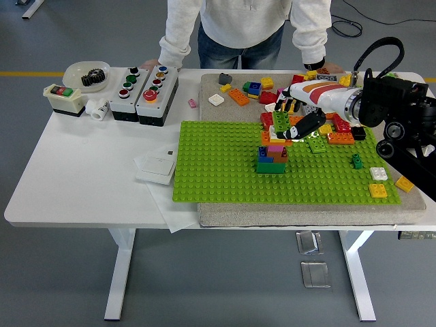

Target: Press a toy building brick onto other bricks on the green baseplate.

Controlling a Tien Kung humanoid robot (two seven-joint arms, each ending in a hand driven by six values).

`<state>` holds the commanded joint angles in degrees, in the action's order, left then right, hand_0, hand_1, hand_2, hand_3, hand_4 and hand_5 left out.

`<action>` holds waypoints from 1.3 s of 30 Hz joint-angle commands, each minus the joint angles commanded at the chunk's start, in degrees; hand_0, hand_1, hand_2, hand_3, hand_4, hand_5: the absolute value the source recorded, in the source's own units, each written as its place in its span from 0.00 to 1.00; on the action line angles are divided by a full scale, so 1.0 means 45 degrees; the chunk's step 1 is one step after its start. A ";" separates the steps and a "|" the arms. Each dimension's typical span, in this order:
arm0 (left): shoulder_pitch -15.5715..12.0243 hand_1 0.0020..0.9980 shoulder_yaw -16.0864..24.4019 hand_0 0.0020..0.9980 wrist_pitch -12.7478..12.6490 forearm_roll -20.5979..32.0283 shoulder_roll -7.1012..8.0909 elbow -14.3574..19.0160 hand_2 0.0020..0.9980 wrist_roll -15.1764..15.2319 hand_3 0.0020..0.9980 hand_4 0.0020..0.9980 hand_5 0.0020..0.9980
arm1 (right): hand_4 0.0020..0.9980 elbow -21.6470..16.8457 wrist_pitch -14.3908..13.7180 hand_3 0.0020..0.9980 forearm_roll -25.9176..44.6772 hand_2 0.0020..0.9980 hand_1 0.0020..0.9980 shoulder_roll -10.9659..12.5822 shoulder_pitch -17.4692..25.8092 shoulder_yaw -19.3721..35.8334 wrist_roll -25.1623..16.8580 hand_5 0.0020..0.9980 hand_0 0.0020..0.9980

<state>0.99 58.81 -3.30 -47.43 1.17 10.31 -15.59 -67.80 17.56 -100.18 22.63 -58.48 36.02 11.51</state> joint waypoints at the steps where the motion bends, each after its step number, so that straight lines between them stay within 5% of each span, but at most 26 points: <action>1: 0.0003 0.84 0.0001 0.89 -0.0002 0.0006 0.0001 0.0000 0.84 0.0000 0.64 0.72 0.65 | 0.84 0.0018 0.0001 0.58 -0.0016 0.67 0.62 -0.0038 0.0022 0.0009 0.0081 0.37 0.67; 39: 0.0076 0.84 0.0136 0.89 -0.0015 -0.0104 -0.0019 0.0000 0.84 -0.0021 0.64 0.72 0.64 | 0.87 -0.0091 -0.0461 0.65 -0.0357 0.71 0.62 -0.0098 0.0350 0.0471 0.0194 0.40 0.68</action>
<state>1.33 59.42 -3.37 -47.90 1.08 10.31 -15.68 -68.21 15.49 -101.79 22.19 -56.90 38.14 12.38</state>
